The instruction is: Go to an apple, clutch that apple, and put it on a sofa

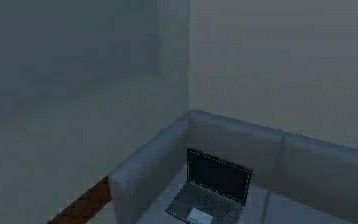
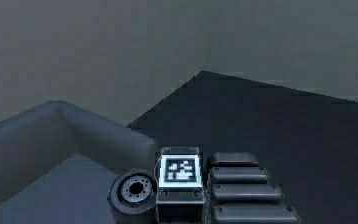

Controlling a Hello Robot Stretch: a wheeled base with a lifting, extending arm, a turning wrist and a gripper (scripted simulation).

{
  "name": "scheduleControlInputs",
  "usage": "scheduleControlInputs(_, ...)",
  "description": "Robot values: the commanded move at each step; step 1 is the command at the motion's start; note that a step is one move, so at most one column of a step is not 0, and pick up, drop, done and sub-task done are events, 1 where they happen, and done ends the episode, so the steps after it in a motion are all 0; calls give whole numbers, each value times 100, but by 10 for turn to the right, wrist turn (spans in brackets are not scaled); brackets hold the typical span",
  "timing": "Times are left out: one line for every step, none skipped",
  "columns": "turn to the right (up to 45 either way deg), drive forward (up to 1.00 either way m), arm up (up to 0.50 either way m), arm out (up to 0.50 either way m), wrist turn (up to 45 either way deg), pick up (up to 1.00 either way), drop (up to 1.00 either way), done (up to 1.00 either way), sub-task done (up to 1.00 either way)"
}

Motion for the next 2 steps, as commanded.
scheduleControlInputs(450,0,0,0,0,0,0,0,0)
scheduleControlInputs(450,0,0,0,0,0,0,0,0)
